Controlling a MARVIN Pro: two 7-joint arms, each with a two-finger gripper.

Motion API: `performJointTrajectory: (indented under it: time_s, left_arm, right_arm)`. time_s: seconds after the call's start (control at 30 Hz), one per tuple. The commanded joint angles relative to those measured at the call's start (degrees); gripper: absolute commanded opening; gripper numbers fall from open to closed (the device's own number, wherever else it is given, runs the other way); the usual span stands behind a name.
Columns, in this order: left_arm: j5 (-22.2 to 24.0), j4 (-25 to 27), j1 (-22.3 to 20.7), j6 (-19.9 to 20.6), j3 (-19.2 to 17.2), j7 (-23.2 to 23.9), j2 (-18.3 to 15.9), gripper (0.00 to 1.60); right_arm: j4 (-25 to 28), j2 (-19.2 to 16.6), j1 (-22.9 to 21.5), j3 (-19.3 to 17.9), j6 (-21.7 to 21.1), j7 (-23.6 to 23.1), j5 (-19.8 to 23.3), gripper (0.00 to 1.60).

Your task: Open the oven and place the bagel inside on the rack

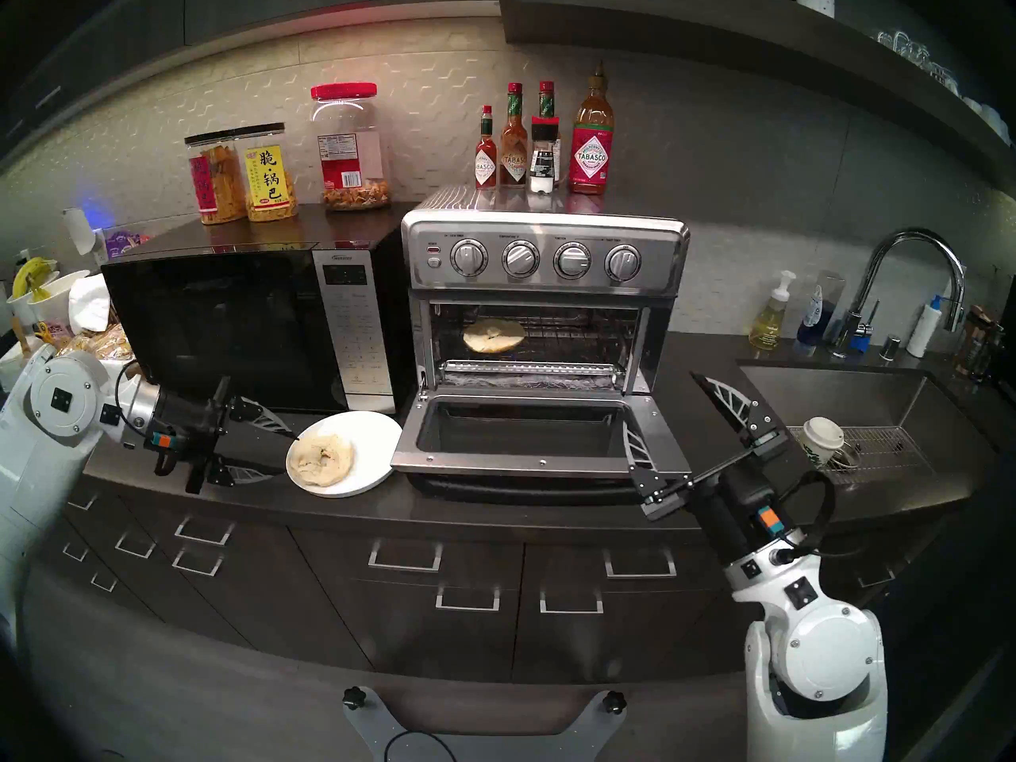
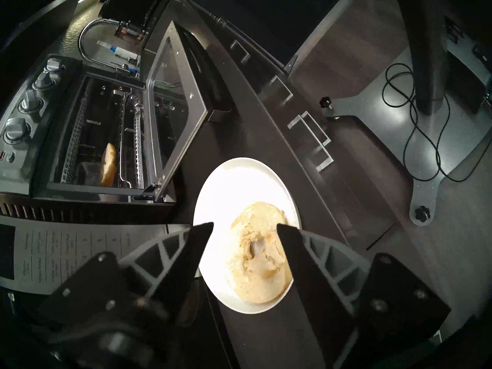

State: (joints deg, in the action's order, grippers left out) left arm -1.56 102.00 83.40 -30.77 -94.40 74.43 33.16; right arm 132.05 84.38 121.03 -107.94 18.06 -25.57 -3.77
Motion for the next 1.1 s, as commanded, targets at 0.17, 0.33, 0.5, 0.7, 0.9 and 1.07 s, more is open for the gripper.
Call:
performJointTrajectory:
  time_s: [0.17,0.33,0.5,0.7,0.9,1.07]
  left_arm:
    - [0.1,-0.37,-8.39,1.39,7.07,3.85,-2.07,1.06]
    - [-1.22,-2.03,-10.93,1.1,10.13,3.81,-1.68,0.99]
    - [-3.15,-5.19,-13.48,0.66,12.68,3.0,-0.71,1.25]
    - [-3.54,-7.42,-15.54,0.51,14.24,2.16,-0.1,1.56]
    - [-4.05,-8.39,-16.59,0.09,15.46,1.45,0.22,1.26]
    - [-3.82,-8.64,-17.53,-0.23,16.36,1.57,-0.08,1.0]
  right_arm:
    - [1.23,-0.1,-0.11,0.04,0.27,-0.13,0.29,1.6]
    - [1.24,-0.1,-0.11,0.04,0.27,-0.13,0.29,1.6]
    - [1.23,-0.1,-0.11,0.04,0.27,-0.13,0.29,1.6]
    - [1.23,-0.1,-0.11,0.04,0.27,-0.12,0.29,1.6]
    - [1.24,-0.1,-0.11,0.04,0.27,-0.13,0.29,1.6]
    - [1.24,-0.1,-0.11,0.04,0.27,-0.13,0.29,1.6]
